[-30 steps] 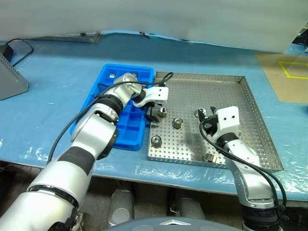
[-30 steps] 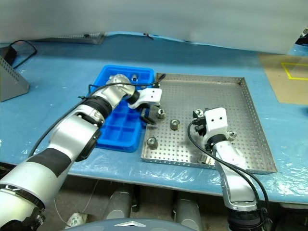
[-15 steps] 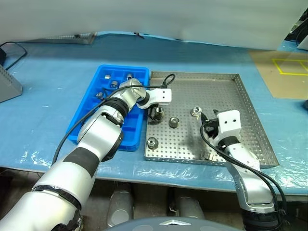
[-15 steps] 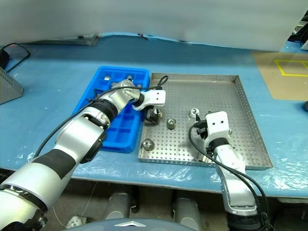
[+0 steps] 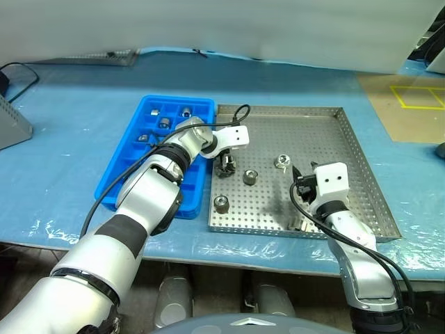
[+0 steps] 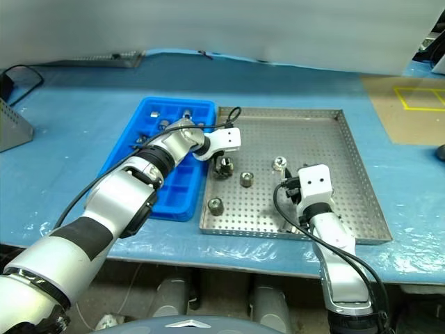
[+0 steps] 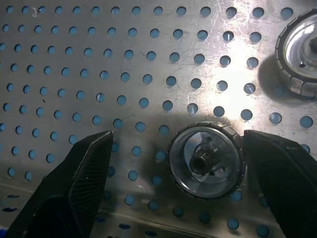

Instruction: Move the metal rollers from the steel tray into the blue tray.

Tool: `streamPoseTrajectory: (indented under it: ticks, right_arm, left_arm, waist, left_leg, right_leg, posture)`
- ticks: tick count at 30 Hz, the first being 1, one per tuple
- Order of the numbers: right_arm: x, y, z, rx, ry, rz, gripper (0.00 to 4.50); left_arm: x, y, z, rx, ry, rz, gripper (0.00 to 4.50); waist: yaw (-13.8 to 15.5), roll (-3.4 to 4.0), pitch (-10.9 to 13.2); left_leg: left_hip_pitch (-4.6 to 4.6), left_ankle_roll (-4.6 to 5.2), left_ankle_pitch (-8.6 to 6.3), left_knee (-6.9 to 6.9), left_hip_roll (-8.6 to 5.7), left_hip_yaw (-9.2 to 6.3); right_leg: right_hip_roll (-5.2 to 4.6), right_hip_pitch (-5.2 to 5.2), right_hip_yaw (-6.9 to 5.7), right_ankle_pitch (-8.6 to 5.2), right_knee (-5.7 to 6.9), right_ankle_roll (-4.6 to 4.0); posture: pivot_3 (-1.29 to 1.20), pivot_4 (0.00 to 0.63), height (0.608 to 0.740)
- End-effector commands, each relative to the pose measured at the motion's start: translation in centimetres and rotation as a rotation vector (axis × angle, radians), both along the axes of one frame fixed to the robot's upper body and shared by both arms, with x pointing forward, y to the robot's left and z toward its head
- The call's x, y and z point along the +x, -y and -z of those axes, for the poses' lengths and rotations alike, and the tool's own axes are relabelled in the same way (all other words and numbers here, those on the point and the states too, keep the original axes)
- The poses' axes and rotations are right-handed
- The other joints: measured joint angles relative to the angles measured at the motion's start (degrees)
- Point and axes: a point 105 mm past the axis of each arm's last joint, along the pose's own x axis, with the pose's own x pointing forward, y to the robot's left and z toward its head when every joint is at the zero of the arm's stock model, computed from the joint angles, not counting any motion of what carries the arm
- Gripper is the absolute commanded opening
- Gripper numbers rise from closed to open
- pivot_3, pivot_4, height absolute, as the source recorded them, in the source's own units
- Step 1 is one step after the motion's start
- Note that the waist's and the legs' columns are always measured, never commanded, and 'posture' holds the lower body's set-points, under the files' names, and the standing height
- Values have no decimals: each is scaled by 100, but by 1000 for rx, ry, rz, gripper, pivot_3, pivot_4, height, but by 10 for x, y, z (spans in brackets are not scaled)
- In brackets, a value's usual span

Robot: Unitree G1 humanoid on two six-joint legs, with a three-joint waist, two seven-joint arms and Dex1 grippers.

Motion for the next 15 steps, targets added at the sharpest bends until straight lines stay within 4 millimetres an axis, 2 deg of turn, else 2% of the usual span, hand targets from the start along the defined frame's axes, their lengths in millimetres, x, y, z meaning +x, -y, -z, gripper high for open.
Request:
streamPoseTrajectory:
  ticks: [1,4,9,11,13,15]
  right_arm:
    - [-4,-4,-20,-6,83,-7,2260]
    - [-2,-2,-21,-7,88,-3,2260]
    - [0,-3,-22,-7,92,-4,2260]
    - [1,-3,-22,-7,93,-6,2260]
    - [1,-3,-22,-5,95,-7,2260]
    - [2,-4,-22,-4,97,-11,2260]
  left_arm:
    - [-4,-26,24,111,-64,-26,4108]
    - [-3,-29,24,120,-54,-40,3298]
    - [-9,-24,22,88,-96,13,3298]
    - [-13,-20,20,54,-138,28,2743]
    - [-10,-23,21,60,-110,7,2144]
    - [-13,-21,19,33,-142,29,2144]
  waist:
    - [-41,0,0]
    - [-92,0,-1]
    - [-118,0,-1]
    - [-118,0,-1]
    - [-118,0,-1]
    - [-117,1,-2]
  left_leg:
    - [9,0,0,-3,1,0]
    - [14,0,0,-7,-1,-1]
    - [16,0,0,-6,-1,-2]
    - [15,0,0,-8,-1,-2]
    - [14,0,-1,-18,-2,-1]
    - [14,0,-1,-27,-3,-1]
  right_leg:
    - [0,9,0,-1,-5,1]
    - [0,20,0,-1,-16,2]
    - [0,22,0,-1,-21,3]
    - [0,21,0,-1,-23,3]
    - [0,19,0,-1,-30,2]
    - [1,19,-1,2,-31,-4]
  posture:
    - [-211,150,740]
    - [-206,150,740]
    - [-197,150,740]
    - [-197,150,740]
    - [-193,150,740]
    - [-192,150,740]
